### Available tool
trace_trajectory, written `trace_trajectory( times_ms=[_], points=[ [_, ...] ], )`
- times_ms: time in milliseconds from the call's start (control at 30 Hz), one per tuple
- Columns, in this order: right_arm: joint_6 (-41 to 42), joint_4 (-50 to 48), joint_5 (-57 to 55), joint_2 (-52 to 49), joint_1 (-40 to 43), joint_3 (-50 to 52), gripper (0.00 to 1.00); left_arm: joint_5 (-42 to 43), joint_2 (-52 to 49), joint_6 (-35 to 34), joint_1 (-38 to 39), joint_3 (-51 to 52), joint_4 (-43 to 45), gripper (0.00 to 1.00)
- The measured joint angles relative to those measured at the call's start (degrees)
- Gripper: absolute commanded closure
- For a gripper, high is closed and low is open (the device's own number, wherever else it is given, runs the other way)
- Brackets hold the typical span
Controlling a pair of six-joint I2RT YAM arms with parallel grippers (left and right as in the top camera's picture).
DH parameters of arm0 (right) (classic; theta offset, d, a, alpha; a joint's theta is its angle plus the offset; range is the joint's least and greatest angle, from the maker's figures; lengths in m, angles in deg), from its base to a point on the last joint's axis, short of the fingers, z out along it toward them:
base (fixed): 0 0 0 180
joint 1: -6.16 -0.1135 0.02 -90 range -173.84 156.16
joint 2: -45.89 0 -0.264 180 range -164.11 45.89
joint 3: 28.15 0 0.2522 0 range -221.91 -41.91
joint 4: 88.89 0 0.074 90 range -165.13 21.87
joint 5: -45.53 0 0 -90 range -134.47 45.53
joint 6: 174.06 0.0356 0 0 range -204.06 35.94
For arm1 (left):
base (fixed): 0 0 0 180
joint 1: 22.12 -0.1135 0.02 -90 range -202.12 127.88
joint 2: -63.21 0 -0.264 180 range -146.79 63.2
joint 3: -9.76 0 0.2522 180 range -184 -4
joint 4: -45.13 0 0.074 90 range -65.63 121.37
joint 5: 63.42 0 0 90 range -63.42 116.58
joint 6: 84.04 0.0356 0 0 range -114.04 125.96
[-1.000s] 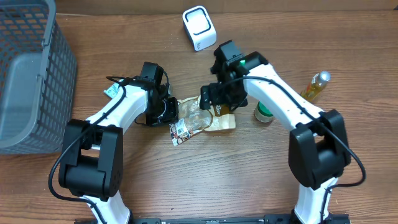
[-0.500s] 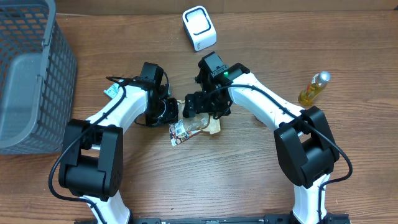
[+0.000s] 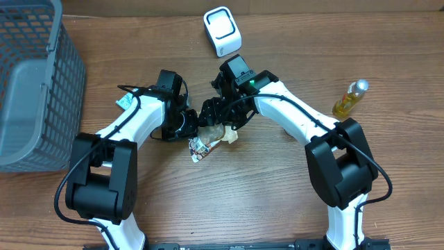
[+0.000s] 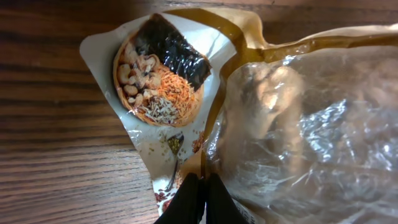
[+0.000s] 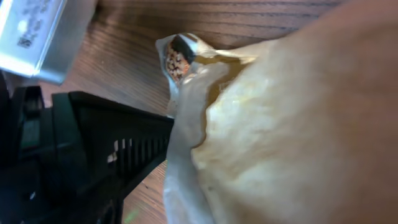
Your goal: Scan the item barcode
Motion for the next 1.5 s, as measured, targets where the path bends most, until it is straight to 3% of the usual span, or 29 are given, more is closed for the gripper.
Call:
trace_trajectory(
  times_ms=[433,700,1067,1300,1400,1433,1500],
  points=[
    [0.9,-0.44,-2.32,-1.6,-0.2,0.0,0.38,-1.07,0.0,0.0,0.0,0.02,0.04,0.96],
    [0.02,-0.76,-3.96,-3.43,-0.72,0.0,0.64,-1.95,0.0,0.0,-0.44,0.02,-0.02,0.96],
    [-3.82,1.77,-3.41,-3.43,-0.76,-0.02,0.67,-1.86,0.0,0.02,-0.68,-0.92,-3.41,0.96],
    [-11.17,6.25,-3.61,-3.28,-0.72,-3.21,0.72,-1.68,0.0,1.27,-5.27,-11.89,-10.1,0.96],
    [-14.6,8.5,-4.52,-2.27,-0.68,-6.19,0.74,-1.68,0.07,2.1,-8.74,-18.18,-12.07,0.84],
    [-15.89,9.01,-4.66,-1.7,-0.63,-7.1,0.75,-1.66,0.09,2.58,-9.84,-19.89,-12.04,0.7],
    [-18.82,9.99,-4.92,-0.11,-0.61,-9.33,0.75,-1.66,0.13,3.21,-12.07,-22.93,-11.85,0.0]
  ],
)
